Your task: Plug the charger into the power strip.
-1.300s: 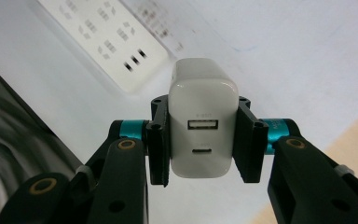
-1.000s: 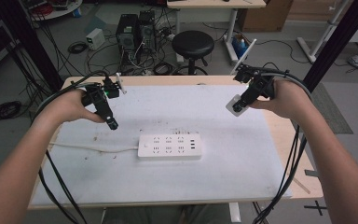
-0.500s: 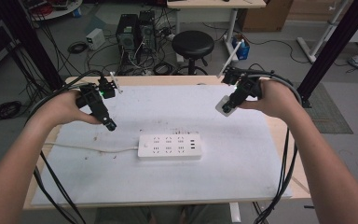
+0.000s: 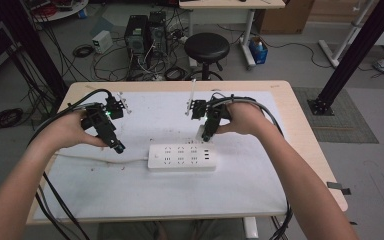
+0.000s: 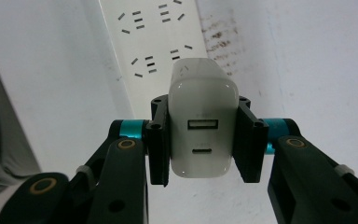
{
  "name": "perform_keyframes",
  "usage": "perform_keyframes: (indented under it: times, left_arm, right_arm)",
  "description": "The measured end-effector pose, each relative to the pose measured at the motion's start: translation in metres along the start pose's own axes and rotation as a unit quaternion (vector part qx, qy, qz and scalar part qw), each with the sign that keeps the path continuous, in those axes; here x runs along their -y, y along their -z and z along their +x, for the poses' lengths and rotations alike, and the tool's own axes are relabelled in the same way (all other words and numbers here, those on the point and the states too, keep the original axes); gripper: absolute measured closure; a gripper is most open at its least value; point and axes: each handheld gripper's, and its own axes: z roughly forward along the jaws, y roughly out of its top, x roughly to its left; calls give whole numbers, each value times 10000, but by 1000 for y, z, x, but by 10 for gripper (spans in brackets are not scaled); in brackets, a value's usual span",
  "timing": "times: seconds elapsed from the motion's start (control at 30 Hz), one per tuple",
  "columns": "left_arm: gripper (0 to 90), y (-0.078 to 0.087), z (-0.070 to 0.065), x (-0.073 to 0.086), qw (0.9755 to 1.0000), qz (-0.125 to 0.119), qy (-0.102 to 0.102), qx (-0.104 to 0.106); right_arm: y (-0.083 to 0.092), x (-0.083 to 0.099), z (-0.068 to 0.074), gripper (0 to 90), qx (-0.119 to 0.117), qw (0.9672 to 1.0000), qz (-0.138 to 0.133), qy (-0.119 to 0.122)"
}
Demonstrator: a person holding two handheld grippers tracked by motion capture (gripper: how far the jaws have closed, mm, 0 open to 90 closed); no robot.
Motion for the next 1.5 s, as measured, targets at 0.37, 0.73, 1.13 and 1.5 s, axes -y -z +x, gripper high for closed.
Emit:
perform_keyframes:
  times: [0.37,0.73,1.13,1.5]
  left_arm:
    - [172,-9,-3,5,10000,3,12,45]
    - [172,-16,-2,6,9999,58,18,83]
    - [172,-26,-2,4,9998,114,18,145]
    - [172,-34,-2,-4,9996,191,-93,204]
  right_arm:
    - [-38,-22,7,620,-13,9973,337,657]
    - [-51,-30,9,621,-80,9952,459,864]
    - [-61,-39,16,629,127,9893,733,1256]
    - [-65,-35,18,629,174,9906,567,1233]
